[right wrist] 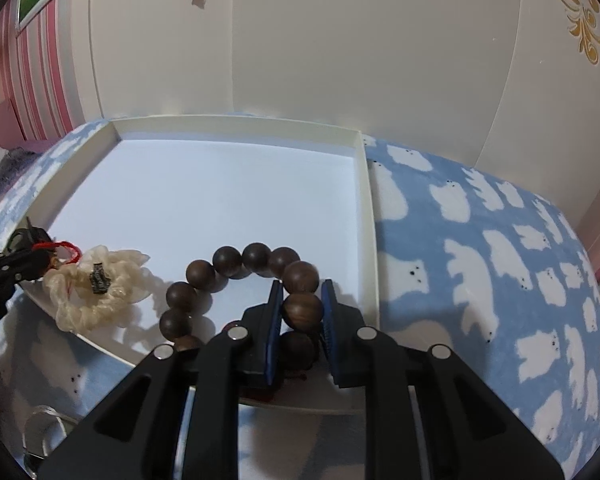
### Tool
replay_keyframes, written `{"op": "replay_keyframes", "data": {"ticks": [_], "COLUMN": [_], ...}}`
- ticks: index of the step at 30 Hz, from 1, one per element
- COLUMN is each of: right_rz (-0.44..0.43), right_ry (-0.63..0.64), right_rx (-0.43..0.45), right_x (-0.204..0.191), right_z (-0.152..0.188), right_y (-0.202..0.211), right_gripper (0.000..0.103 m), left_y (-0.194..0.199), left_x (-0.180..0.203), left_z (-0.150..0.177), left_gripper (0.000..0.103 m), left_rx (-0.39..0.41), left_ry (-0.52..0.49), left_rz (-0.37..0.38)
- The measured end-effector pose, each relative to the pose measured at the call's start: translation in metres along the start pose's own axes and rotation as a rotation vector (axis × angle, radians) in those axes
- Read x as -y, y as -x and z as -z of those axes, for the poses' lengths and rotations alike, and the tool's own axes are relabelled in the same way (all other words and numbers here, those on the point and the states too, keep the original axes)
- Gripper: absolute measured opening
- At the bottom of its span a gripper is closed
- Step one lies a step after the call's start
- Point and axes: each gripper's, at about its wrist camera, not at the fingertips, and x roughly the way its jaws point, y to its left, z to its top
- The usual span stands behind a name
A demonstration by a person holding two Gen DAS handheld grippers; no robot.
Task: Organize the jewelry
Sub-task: 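Open the right gripper on the bead bracelet while the left releases the red string, then grasp the black braided leather bracelet with the left gripper while the right grasps the black scrunchie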
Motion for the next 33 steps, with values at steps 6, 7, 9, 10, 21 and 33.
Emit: {"op": "replay_keyframes", "data": {"ticks": [6,7,9,10,21,33], "right_rz": [0.013,0.008,0.006,0.009,-0.007,-0.007], "right_ry": [0.007,0.012,0.015,0.014,-0.022,-0.094], "right_rx": [0.0,0.0,-0.002,0.0,0.057,0.178], "right_x": [-0.003,-0.005,-0.006,-0.006,0.006,0.05], "right_z": [0.003,0.004,0.005,0.006,0.003,0.039], "right_y": [-0.001,-0.001,-0.002,-0.002,0.035,0.13], "right_gripper": [0.023,0.023,0.026,0.026,0.066,0.074], "left_y": [-0.004,-0.003,0.0,0.0,0.035,0.161], "left_x": [0.006,0.006,-0.001,-0.001,0.037,-0.039], "left_z": [-0.004,-0.003,-0.002,-0.003,-0.003,0.03], "left_gripper": [0.002,0.003,0.003,0.004,0.081,0.089], "left_rx": [0.025,0.031,0.038,0.042,0.115,0.311], "left_ry": [-0.02,-0.016,-0.007,-0.004,-0.157,-0.039], "left_rz": [-0.025,-0.019,-0.013,-0.015,-0.022,-0.183]}}
